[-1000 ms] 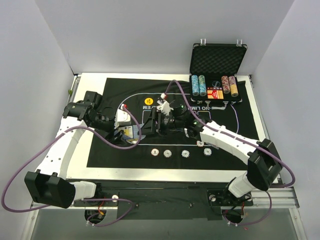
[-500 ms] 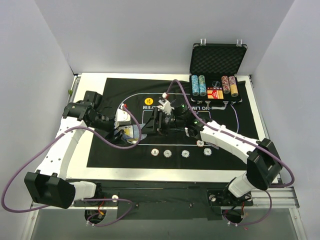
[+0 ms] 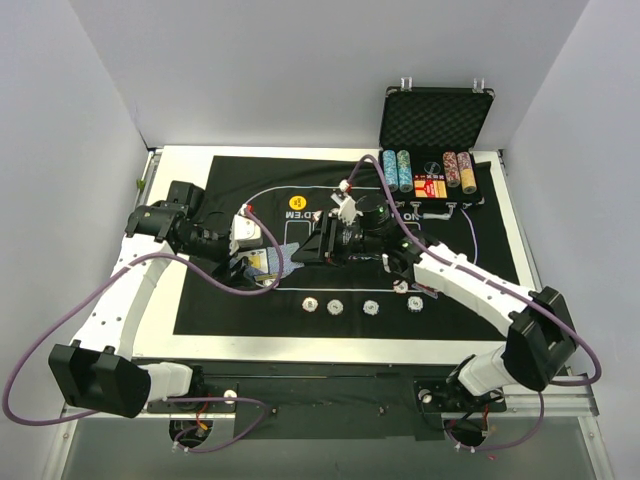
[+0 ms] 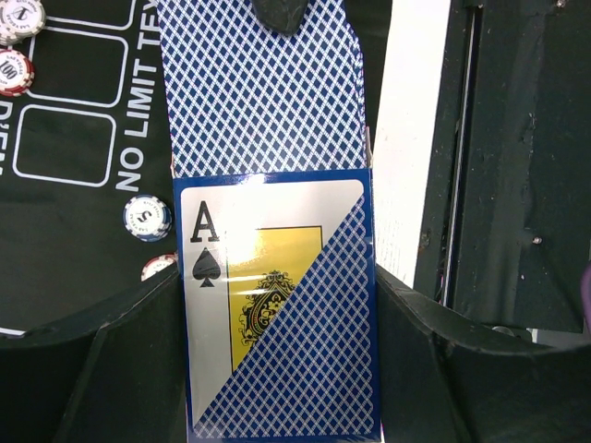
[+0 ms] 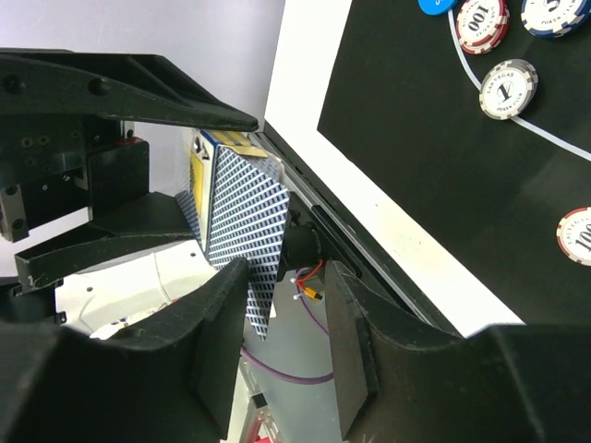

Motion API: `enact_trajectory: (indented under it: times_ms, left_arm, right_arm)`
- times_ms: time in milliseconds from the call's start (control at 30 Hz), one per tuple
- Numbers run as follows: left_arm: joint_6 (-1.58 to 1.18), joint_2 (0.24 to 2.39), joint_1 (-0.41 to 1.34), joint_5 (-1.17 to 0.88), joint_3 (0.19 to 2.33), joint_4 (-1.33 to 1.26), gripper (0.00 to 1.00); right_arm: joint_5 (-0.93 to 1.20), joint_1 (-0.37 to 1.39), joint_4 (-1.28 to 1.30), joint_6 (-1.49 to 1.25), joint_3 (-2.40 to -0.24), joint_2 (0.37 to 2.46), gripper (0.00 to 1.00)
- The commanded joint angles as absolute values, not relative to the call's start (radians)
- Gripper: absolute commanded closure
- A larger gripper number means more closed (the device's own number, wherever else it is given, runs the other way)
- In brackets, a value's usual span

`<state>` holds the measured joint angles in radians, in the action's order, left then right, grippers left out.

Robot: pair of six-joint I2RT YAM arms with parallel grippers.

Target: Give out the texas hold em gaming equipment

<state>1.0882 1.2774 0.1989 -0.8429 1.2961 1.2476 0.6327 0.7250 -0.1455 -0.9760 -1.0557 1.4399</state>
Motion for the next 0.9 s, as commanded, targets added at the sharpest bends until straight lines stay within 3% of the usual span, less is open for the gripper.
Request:
enact_trajectory:
  times_ms: [0, 267, 567, 600, 700, 767, 867]
  left_arm:
    - [1.08, 1.246, 0.196, -0.911, 1.281, 1.2, 0.87]
    - [1.075, 1.244, 0.183, -0.91, 1.266, 1.186, 0.87]
    - [1.074, 1.238, 0.176, -0.908, 1.267, 1.183, 0.88]
    - [1.072, 1.238, 0.176, -0.907, 1.267, 1.183, 0.88]
    - [1.077, 1.236, 0.175, -0.907, 1.267, 1.184, 0.88]
    - [1.078, 1.235, 0.176, -0.905, 1.267, 1.183, 0.88]
    - [1.077, 1.235, 0.176, -0.907, 1.269, 1.186, 0.88]
  right_arm:
    - [0.617, 0.718, -0.152, -0.963, -1.042, 1.378, 0.68]
    - [0.611, 0.704, -0.181, -0.991, -1.017, 1.345, 0.82]
    - [0.614, 0.696, -0.233, -1.028, -0.982, 1.354, 0.87]
    - [0.615, 0.696, -0.242, -1.031, -0.973, 1.356, 0.85]
    - [0.626, 0.701, -0.307, -1.067, -0.959, 1.367, 0.5]
    - [0.624, 0.706, -0.321, -1.078, -0.962, 1.371, 0.41]
    - [0.617, 0.71, -0.325, -1.08, -0.965, 1.373, 0.4]
